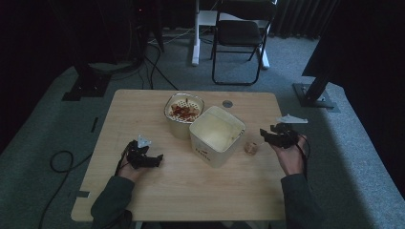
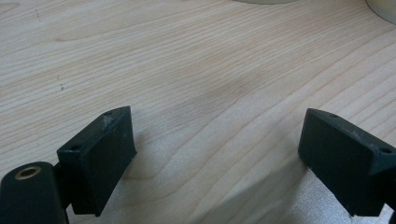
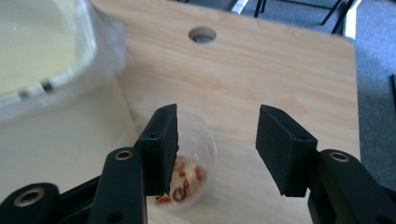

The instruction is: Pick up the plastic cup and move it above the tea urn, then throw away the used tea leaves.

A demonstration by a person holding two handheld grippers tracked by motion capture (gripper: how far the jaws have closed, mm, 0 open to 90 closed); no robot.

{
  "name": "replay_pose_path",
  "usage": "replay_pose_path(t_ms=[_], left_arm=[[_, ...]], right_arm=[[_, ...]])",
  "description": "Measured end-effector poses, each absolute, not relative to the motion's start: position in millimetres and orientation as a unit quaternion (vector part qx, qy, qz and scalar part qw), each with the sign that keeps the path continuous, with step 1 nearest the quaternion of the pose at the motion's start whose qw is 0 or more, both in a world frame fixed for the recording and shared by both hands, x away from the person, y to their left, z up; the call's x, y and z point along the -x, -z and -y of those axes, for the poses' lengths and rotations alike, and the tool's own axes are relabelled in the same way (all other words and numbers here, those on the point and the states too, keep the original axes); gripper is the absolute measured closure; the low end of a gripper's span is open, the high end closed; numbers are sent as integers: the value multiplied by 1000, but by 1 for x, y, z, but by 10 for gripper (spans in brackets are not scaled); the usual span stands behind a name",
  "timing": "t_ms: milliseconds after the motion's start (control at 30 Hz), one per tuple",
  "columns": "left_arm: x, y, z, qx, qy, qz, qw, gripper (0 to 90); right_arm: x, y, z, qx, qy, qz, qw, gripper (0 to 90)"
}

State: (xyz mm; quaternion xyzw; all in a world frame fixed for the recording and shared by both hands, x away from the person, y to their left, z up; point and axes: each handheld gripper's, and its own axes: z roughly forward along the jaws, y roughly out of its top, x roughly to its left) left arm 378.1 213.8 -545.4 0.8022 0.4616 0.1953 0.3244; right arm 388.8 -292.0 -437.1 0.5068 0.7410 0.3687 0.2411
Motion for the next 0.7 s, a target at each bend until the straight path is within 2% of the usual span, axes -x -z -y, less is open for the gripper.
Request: replay_pose_path(t_ms=[467,700], left_arm=[[-377,545,-213,-802,-196,-461,326,130],[-377,545,-213,-802,-196,-460,327,129]], right_arm=[[-379,463,294,-520,-370,-741,209,497],[-379,469,290,-521,-374,-740,202,548]])
